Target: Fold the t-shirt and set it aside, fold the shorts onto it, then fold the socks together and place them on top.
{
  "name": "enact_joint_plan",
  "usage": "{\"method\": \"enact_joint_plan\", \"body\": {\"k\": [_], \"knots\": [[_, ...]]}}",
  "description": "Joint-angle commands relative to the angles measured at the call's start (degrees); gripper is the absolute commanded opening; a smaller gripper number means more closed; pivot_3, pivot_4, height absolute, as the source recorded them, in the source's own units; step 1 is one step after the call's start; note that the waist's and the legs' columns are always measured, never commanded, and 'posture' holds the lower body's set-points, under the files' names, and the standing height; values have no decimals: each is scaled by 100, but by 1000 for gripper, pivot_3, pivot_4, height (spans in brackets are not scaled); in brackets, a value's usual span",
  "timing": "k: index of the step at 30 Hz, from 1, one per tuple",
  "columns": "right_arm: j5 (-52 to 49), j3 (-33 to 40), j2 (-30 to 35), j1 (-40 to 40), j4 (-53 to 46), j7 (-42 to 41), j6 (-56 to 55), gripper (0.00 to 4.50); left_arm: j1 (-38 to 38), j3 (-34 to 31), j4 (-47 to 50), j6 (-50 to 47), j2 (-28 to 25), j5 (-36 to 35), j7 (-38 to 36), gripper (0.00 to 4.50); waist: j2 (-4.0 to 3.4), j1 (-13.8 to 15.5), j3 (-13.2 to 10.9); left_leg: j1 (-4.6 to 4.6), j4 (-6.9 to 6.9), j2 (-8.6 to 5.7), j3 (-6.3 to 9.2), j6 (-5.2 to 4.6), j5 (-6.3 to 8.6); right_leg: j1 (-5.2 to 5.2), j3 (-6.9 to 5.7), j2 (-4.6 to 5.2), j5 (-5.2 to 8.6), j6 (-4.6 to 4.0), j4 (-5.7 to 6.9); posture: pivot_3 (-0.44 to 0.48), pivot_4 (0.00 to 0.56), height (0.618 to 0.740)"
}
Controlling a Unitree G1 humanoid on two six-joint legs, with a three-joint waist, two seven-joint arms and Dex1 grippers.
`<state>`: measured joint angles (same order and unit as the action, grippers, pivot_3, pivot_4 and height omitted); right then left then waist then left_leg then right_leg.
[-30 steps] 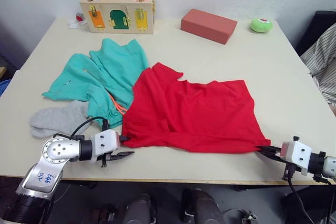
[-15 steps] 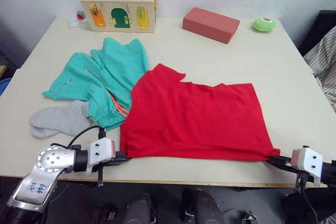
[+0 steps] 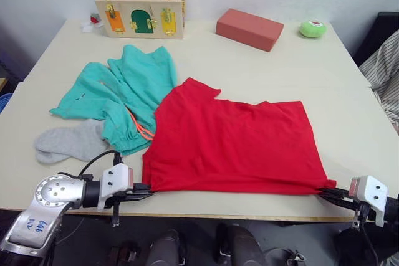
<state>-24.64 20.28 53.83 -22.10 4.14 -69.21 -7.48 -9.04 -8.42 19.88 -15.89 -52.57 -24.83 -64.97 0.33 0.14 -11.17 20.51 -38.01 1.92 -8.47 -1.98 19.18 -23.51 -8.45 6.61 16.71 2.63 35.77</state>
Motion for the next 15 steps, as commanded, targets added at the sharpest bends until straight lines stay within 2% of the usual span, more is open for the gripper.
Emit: {"method": "enact_joint_plan", "body": {"k": [1,4,6,7,9,12,15], "knots": [[-565,527,414,-543,-712,-413,1090,1655,-295,-716,357,-928,-481,-758,-320,991,-19,0,-10,2,2,0,1,1,0,-2,0,0,2,-3,0,0,150,740],[-968,983,698,-645,-1081,-578,1898,2689,-172,-1177,253,-1778,-740,-1389,-335,1901,-21,0,-16,1,1,0,1,-6,2,1,-1,0,2,-1,-2,0,150,740],[-1079,1164,825,-357,-1066,-562,2197,3315,207,-1376,65,-2361,-793,-1864,-194,2473,-20,-8,-19,2,-3,0,1,-21,9,1,1,0,-2,3,-2,0,150,740],[-1081,1138,942,-103,-954,-573,2316,3790,618,-1350,-116,-2740,-798,-2053,27,2825,-19,-5,-20,2,-4,-1,1,-15,11,1,1,0,-6,4,-2,0,150,740],[-1022,965,1059,624,-598,-498,2387,4410,1380,-1247,-453,-3410,-758,-2319,442,3422,-21,-6,-24,-2,-6,-2,3,-7,11,3,1,0,-8,4,-1,0,150,740],[-712,398,915,2316,362,-121,2304,4500,3201,-723,-1521,-4101,-375,-2192,1171,4372,-14,-7,-34,-4,-9,-8,3,4,-8,4,1,-3,-13,6,11,0,150,740],[-56,-322,739,3658,1414,-45,1901,4500,4507,-171,-2597,-4016,-11,-1593,1487,4443,-7,4,-34,15,-4,-18,0,22,-45,-13,0,-5,-17,11,13,0,150,740]]}}
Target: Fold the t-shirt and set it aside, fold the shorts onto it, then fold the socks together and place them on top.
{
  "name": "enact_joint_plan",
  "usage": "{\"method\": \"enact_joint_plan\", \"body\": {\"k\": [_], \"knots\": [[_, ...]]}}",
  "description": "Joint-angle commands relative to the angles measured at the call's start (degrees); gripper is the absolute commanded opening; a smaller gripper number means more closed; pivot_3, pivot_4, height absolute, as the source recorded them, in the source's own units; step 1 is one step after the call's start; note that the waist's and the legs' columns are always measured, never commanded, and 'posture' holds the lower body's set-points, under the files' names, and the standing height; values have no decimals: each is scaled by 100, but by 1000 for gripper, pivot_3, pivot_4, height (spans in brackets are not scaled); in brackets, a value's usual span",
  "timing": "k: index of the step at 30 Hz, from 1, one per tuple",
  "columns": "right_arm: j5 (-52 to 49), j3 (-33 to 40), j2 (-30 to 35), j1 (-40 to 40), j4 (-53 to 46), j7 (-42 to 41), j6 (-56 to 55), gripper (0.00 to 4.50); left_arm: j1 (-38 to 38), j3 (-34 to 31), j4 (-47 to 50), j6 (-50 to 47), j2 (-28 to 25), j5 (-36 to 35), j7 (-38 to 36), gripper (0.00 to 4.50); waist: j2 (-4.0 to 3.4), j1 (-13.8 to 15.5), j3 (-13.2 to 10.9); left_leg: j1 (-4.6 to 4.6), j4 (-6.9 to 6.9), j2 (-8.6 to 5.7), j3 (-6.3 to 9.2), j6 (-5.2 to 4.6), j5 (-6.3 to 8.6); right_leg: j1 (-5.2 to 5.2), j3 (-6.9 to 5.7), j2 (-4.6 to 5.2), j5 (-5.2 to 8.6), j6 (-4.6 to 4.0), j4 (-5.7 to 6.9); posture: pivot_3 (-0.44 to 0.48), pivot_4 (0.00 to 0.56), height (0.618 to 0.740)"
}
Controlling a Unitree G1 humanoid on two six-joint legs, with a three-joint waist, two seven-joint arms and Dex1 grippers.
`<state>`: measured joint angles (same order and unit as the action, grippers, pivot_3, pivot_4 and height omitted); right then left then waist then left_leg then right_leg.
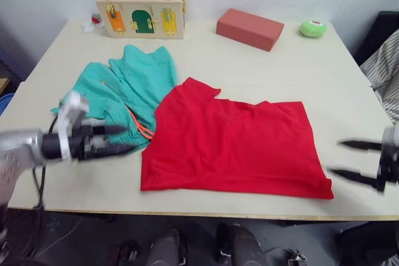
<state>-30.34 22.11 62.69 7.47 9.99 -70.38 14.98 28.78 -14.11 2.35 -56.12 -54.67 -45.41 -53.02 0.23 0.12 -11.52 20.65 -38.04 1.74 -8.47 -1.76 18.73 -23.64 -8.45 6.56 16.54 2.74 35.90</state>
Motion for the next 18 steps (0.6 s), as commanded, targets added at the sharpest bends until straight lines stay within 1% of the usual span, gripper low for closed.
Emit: {"method": "enact_joint_plan", "body": {"k": [1,2,3,4,6,7,8,10,13,16,18], "knots": [[736,-774,-193,1159,1240,8,-438,4500,1107,626,-1254,98,291,692,275,4443,4,3,2,-2,2,-1,-2,4,-3,1,-1,-2,2,1,2,0,150,740],[997,-1033,-261,1625,1677,-4,-595,4500,1404,925,-1587,269,306,957,71,4443,7,-9,-1,2,-1,-1,-7,4,-8,0,-4,-6,2,1,2,0,150,740],[1269,-1262,-384,2138,2176,55,-808,4500,1680,1236,-1952,698,356,1342,-108,4443,7,-24,-1,16,-4,-2,-13,2,-14,-10,-7,-12,2,1,4,0,150,740],[1503,-1448,-527,2622,2644,189,-948,4500,1981,1458,-2396,1008,456,1666,-133,4443,7,-36,-1,50,-7,-4,-14,0,-17,-34,-11,-13,0,4,10,0,150,740],[1878,-1731,-807,3406,3466,410,-1189,4500,2524,1741,-3254,1422,705,2133,-146,4443,13,-65,-4,68,-15,-5,-35,-1,-19,-56,-5,-29,-2,9,17,0,150,740],[1991,-1797,-876,3624,3745,428,-1291,4500,2689,1799,-3541,1523,780,2264,-196,4443,15,-73,-6,88,-13,-5,-45,-5,-22,-80,-15,-55,-7,16,17,0,150,740],[2153,-1897,-990,3898,4094,526,-1396,4500,2889,1863,-3899,1716,912,2410,-272,4443,16,-75,-6,99,-14,-4,-47,-5,-27,-93,-11,-55,-10,21,20,0,150,740],[2420,-2043,-1216,4370,4749,799,-1543,4500,3257,1948,-4603,2106,1229,2675,-320,4443,17,-74,-7,104,-14,0,-47,-3,-28,-96,-3,-60,-10,21,18,0,150,740],[2761,-2176,-1510,4928,5576,1278,-1584,4500,3756,1987,-5625,2695,1772,3064,-155,4443,19,-80,-8,105,-19,1,-48,-4,-28,-94,6,-60,-10,22,18,0,150,740],[2815,-2057,-1682,5235,5974,1552,-1491,4500,4043,1922,-6247,3028,2046,3325,-91,4443,22,-89,-10,113,-30,-3,-48,-15,-34,-96,11,-53,-17,32,23,0,150,740],[2897,-2062,-1795,5383,6130,1636,-1465,4500,4247,1806,-6637,3313,2291,3430,175,4443,22,-108,-10,128,-53,-2,-45,-17,-35,-104,13,-52,-19,35,33,0,150,740]]}}
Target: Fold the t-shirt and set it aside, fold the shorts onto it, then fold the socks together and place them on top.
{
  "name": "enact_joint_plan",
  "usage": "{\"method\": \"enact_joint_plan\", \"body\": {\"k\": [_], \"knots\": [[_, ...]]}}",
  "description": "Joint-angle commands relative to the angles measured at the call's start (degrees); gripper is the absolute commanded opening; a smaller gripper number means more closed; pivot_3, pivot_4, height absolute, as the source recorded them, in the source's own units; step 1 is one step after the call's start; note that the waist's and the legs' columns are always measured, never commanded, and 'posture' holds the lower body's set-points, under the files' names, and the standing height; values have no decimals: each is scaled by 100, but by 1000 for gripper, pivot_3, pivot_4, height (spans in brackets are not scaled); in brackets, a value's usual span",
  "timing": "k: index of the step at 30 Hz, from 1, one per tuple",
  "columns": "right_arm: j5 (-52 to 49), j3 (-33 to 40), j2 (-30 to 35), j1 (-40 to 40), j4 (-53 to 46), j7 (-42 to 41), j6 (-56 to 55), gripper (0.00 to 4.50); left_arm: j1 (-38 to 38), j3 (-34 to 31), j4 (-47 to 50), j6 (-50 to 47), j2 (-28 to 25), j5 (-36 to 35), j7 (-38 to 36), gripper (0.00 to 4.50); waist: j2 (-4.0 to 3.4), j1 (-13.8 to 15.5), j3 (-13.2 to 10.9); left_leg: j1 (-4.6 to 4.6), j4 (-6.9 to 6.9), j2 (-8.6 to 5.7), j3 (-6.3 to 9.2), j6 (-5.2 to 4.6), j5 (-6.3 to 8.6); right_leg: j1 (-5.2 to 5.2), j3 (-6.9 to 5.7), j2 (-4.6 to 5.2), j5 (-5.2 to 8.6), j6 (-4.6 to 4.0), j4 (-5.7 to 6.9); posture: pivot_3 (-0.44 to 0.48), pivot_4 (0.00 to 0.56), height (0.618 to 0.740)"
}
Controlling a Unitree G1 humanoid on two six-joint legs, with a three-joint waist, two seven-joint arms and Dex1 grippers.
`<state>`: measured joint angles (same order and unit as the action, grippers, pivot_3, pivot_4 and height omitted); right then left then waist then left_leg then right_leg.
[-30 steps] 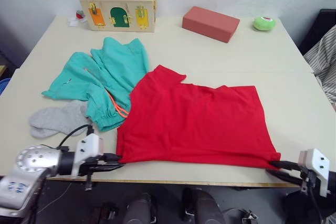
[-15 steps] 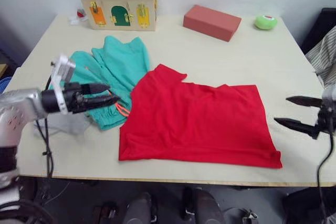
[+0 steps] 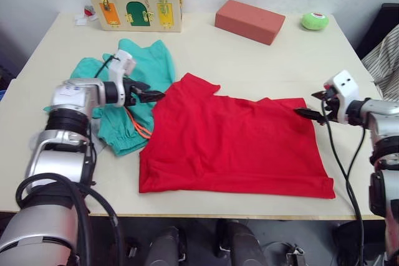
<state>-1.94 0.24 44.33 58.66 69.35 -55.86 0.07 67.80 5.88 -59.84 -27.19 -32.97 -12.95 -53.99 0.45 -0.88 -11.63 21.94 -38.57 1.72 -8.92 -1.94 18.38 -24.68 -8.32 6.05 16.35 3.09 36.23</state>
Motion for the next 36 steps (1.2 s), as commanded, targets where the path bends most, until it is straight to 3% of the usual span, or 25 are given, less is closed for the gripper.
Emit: {"method": "enact_joint_plan", "body": {"k": [1,12,15,26,27,36], "knots": [[87,126,-11,326,263,197,54,4500,431,-249,-591,495,240,223,384,4443,0,-16,0,14,-15,0,5,0,0,-10,-2,4,0,0,11,0,150,740],[330,134,-328,486,528,443,300,4500,640,-505,-1136,788,618,634,486,4443,0,-109,0,36,-50,-5,9,-4,-2,-40,-5,37,-1,1,65,0,150,740],[218,274,-339,470,533,391,257,3913,607,-573,-1146,796,644,691,525,3861,0,-106,0,36,-51,-5,9,-5,-2,-40,-5,37,-1,1,66,0,150,740],[271,418,-360,440,522,550,108,164,462,-775,-1093,894,648,777,532,378,0,-97,0,36,-53,-10,9,-6,-2,-41,-4,37,-1,1,70,0,150,740],[281,412,-344,428,517,566,60,0,445,-818,-1080,970,645,765,544,46,0,-97,0,37,-53,-10,9,-6,-2,-41,-5,37,-1,1,70,0,150,740],[153,603,-76,287,457,485,-334,0,216,-1207,-928,1689,602,596,394,13,0,-96,0,37,-53,-9,9,-6,-2,-41,-5,37,-1,1,71,0,150,740]]}}
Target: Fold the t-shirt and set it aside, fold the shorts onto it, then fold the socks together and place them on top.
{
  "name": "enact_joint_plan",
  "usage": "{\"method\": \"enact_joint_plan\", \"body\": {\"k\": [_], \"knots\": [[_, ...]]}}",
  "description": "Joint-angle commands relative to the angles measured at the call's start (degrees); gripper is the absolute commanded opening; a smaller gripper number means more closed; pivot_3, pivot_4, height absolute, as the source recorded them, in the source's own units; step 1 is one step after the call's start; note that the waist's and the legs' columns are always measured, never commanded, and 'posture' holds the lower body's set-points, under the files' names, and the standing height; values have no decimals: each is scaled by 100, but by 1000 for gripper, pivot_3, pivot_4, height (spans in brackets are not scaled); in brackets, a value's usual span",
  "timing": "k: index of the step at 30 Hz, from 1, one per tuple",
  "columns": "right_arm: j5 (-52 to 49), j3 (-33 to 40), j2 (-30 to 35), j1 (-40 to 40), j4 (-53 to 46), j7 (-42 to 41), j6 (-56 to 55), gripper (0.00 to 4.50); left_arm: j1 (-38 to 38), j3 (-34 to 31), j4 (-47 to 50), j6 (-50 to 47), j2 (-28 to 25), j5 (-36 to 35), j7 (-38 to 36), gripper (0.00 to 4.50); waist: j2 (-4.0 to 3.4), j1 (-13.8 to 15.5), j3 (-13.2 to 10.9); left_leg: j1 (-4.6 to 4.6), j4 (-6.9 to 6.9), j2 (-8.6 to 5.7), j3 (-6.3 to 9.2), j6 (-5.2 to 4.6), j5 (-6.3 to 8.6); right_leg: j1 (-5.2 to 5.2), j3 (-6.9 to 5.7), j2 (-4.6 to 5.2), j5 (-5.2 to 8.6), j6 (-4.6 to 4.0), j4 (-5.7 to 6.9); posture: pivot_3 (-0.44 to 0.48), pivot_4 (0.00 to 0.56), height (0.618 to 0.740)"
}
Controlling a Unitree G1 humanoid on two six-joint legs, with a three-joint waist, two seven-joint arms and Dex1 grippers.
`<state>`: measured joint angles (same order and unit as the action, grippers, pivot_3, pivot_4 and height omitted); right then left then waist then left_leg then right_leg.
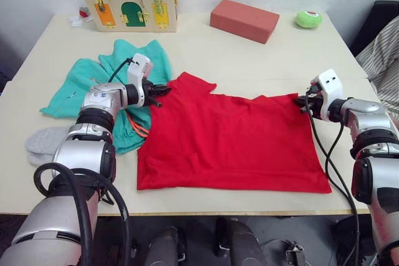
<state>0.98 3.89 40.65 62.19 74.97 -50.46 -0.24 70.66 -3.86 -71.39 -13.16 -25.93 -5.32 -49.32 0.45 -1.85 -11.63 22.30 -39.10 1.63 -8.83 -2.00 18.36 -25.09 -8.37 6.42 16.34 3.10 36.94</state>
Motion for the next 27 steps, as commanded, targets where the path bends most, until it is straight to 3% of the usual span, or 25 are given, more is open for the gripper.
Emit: {"method": "enact_joint_plan", "body": {"k": [1,11,27], "knots": [[-204,333,329,-87,-116,-56,-349,0,-114,-286,262,321,-114,-203,-139,13,0,8,0,0,0,0,0,0,0,0,0,0,0,0,0,0,150,740],[-873,1024,482,-462,-428,-1051,-654,0,-672,-429,1073,436,-282,-356,-777,13,0,7,0,-1,-2,-2,0,-1,-1,0,1,-9,0,0,4,0,150,740],[-1418,1406,631,-1793,-1164,-1651,-680,0,-2384,-337,3721,265,-573,-652,-1108,13,0,21,0,-8,-8,1,1,-1,-1,5,9,6,0,-1,9,0,150,740]]}}
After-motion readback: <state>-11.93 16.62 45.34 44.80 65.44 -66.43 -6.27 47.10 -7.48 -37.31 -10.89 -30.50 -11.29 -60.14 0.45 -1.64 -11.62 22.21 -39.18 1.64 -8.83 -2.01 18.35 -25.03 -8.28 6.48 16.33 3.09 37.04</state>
